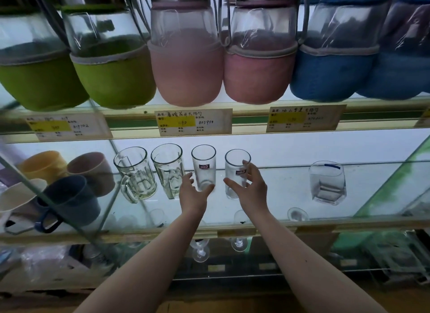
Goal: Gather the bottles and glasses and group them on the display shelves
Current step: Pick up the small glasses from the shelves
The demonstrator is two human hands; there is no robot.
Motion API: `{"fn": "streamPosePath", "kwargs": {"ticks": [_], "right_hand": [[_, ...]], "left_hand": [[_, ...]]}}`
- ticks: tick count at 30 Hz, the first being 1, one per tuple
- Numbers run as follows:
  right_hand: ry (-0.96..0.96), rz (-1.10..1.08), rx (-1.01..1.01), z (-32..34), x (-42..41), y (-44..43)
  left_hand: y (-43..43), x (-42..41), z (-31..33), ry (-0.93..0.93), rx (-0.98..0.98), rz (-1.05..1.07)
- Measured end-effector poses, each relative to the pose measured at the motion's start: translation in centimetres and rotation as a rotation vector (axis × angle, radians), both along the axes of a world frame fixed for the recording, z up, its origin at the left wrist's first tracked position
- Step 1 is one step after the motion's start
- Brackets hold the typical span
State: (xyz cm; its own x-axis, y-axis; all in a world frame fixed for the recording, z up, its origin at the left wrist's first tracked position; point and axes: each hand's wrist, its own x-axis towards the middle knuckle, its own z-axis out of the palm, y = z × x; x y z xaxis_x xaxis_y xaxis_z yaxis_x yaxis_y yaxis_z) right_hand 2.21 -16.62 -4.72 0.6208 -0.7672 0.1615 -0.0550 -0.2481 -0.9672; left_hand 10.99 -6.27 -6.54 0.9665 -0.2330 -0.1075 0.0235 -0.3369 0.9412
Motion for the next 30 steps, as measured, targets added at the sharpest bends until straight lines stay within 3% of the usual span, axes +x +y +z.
{"fn": "streamPosePath", "kwargs": {"ticks": [30], "right_hand": [[0.082,-0.066,-0.031,-0.4,2.4,-0.6]], "left_hand": [[0.3,-0.1,-0.3,0.016,0.045,-0.110]]}}
